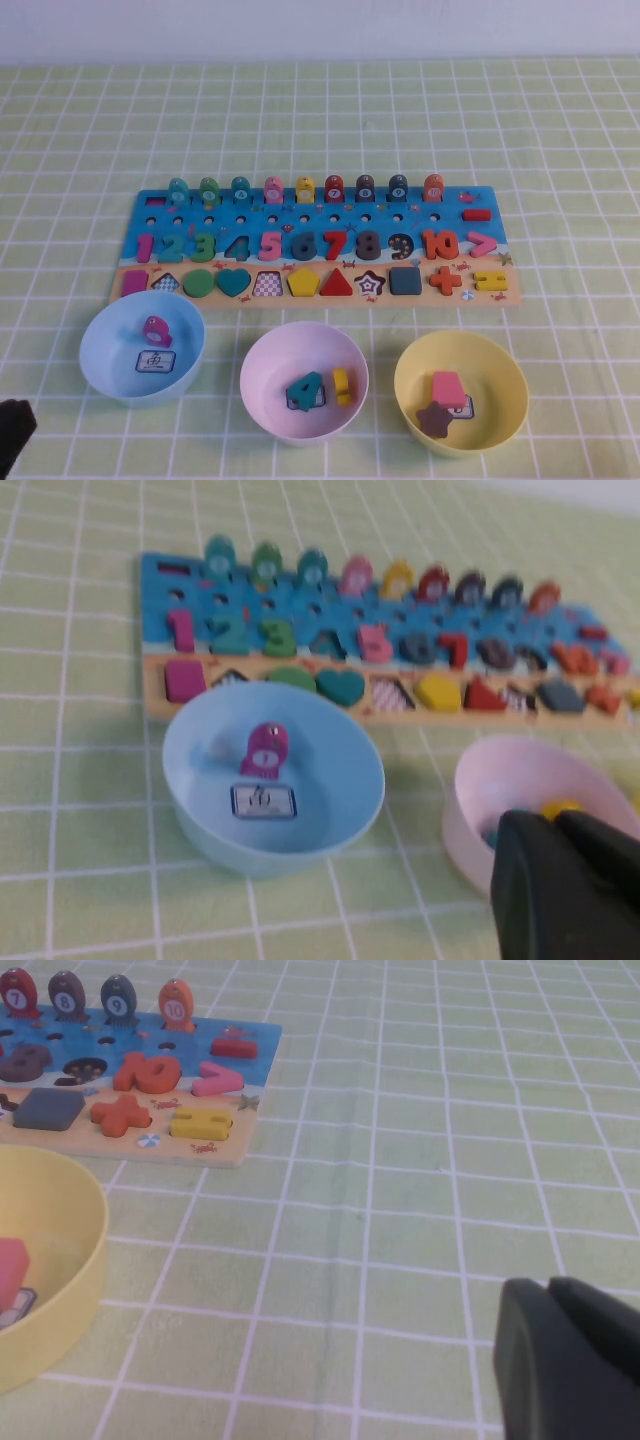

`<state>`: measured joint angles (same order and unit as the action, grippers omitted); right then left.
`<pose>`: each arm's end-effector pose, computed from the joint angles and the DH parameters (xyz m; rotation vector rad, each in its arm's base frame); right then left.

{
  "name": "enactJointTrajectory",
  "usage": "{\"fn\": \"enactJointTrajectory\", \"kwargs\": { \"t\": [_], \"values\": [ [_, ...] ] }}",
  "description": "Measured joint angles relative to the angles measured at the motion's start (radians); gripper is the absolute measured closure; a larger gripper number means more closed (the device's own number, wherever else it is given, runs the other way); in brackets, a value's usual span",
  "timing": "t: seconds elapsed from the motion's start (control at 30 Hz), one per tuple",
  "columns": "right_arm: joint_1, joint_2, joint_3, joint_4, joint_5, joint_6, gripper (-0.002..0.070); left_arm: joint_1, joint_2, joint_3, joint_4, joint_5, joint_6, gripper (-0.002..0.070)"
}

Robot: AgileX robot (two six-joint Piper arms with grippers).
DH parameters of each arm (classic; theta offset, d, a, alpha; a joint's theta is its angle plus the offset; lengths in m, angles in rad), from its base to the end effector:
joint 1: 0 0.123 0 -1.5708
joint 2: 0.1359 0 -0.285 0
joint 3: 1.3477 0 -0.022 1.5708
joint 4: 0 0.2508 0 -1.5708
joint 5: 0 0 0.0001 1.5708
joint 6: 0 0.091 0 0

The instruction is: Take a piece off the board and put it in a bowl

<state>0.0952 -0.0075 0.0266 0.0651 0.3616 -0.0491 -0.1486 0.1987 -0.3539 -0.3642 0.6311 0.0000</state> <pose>0.0527 0.0071 0.1722 -0.0937 1.8623 0.0955 0.0489 -0.0267 0.2670 -0.0026 1.9519 -0.5015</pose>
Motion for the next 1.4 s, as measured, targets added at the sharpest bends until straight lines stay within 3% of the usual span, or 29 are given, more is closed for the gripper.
{"fn": "enactJointTrajectory", "kwargs": {
  "t": [0.2, 0.3, 0.53, 0.73, 0.93, 1.07, 1.3, 1.4],
  "values": [
    [0.0, 0.0, 0.0, 0.0, 0.0, 0.0, 0.0694, 0.0, 0.314, -0.264, 0.012, 0.31, 0.278, 0.068],
    [0.0, 0.0, 0.0, 0.0, 0.0, 0.0, 0.0694, 0.0, 0.454, -0.353, 0.074, 0.406, 0.331, 0.068],
    [0.0, 0.0, 0.0, 0.0, 0.0, 0.0, 0.0694, 0.0, 0.677, -0.526, 0.281, 0.503, 0.272, 0.068],
    [0.0, 0.0, 0.0, 0.0, 0.0, 0.0, 0.0694, -0.004, 0.86, -0.714, 0.312, 0.571, 0.262, 0.068],
    [0.0, 0.0, 0.0, 0.0, 0.0, 0.0, 0.0694, -0.082, 1.039, -0.901, 0.343, 0.58, 0.259, 0.0672],
    [0.0, 0.0, 0.0, 0.0, 0.0, 0.0, 0.0694, -0.158, 1.164, -1.021, 0.375, 0.597, 0.259, 0.0598],
    [0.0, 0.0, 0.0, 0.0, 0.0, 0.0, 0.0694, -0.245, 1.369, -1.163, 0.423, 0.603, 0.307, 0.0355],
    [0.0, 0.0, 0.0, 0.0, 0.0, 0.0, 0.0694, -0.257, 1.423, -1.18, 0.46, 0.603, 0.396, 0.0327]
  ]
}}
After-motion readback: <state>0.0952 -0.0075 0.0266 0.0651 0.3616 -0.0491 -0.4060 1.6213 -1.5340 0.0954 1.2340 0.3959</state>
